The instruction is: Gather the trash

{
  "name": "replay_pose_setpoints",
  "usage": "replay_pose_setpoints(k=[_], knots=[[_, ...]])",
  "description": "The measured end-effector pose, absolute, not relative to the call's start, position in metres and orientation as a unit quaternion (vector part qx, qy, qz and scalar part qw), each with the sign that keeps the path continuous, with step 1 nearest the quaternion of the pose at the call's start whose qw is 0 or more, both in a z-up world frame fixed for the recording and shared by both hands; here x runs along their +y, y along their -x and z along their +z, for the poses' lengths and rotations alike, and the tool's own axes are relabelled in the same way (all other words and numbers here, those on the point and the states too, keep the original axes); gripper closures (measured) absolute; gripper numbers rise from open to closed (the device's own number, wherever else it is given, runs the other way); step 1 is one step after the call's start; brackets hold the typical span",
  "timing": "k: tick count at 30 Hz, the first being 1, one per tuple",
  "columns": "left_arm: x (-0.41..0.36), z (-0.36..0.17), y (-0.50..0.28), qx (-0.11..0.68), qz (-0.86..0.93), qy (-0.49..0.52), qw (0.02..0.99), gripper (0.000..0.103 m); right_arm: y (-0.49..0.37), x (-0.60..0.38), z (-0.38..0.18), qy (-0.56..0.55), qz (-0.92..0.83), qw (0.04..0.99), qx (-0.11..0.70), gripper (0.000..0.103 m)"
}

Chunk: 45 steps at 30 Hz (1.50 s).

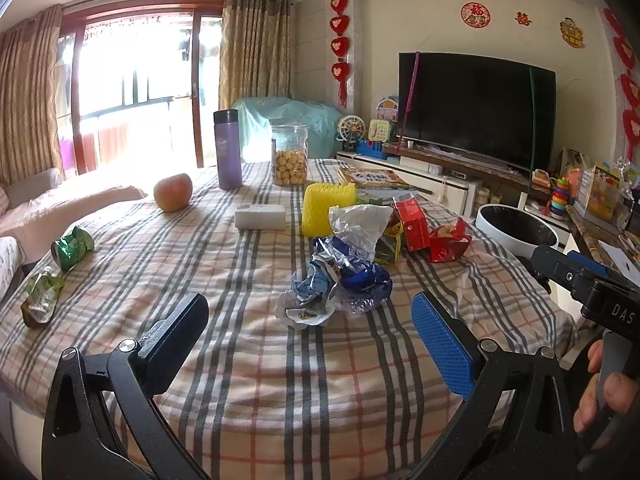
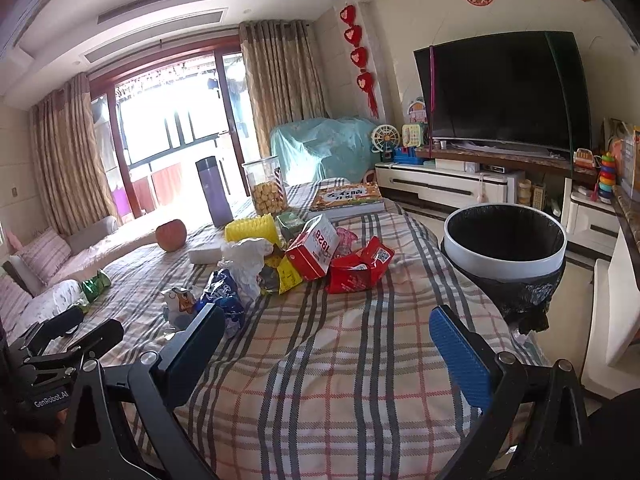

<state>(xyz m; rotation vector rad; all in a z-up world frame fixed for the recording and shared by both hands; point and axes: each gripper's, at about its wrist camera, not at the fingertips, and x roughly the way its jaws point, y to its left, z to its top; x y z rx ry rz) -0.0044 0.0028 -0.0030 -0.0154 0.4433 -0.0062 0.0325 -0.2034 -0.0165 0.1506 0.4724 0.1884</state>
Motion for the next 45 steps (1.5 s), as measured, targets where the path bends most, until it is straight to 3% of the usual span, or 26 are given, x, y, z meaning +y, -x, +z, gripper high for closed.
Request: replay_pose_setpoints(k=[45], knots=[[0.0057,-0.0058,0.0044,0.225,-0.004,0.013,0.974,0.000,-0.0288,-0.1985,-0.0197,-0.084,0.114,0.962,0.235,0.000]])
